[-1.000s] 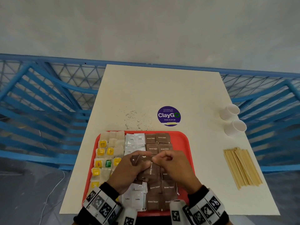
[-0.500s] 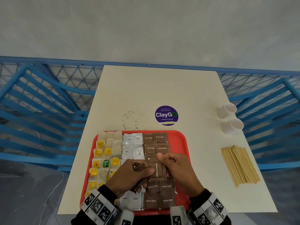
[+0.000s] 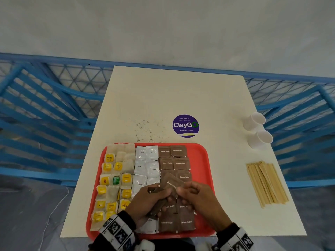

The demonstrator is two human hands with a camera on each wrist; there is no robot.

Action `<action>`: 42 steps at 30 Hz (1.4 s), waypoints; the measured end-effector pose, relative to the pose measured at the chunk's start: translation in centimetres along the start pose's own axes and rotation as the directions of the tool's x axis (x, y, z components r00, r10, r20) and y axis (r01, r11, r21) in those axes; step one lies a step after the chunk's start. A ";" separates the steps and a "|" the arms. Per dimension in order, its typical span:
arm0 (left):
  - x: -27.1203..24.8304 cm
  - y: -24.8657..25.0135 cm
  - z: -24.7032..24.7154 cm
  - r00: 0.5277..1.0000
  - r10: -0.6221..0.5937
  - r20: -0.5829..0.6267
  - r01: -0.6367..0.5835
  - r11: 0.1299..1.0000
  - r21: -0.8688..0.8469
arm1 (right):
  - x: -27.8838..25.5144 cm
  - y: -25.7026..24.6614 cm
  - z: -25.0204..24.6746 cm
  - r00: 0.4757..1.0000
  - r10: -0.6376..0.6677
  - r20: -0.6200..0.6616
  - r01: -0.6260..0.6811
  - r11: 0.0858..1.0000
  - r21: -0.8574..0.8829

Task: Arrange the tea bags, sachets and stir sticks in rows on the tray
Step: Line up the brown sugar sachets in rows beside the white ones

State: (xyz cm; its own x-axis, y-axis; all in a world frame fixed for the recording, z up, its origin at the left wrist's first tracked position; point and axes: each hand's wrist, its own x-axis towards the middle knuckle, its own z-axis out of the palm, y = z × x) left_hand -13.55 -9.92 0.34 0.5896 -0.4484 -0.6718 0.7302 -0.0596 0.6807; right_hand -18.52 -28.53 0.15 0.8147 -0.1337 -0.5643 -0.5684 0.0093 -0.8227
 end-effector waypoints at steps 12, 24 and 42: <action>6.4 0.5 -0.9 0.944 0.310 0.114 -0.233 0.384 0.894 | 7.6 1.5 -5.2 0.992 0.027 -0.126 -0.060 0.963 -0.261; 6.9 0.3 -1.4 0.968 0.243 0.056 -0.140 0.341 0.930 | 7.9 2.9 -3.7 0.950 -0.036 -0.311 -0.094 0.915 -0.393; 0.4 4.5 0.7 0.992 0.085 0.094 -0.078 0.993 -0.084 | -0.5 -6.3 2.6 0.927 -0.374 0.043 0.359 0.843 -0.400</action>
State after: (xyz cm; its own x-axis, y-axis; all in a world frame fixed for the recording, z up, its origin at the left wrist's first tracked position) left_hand -10.26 -10.99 3.40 0.6148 -0.5336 -0.5807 0.7086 0.0505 0.7038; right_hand -15.06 -25.94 5.49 0.9722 -0.0851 -0.2183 -0.2333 -0.4369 -0.8687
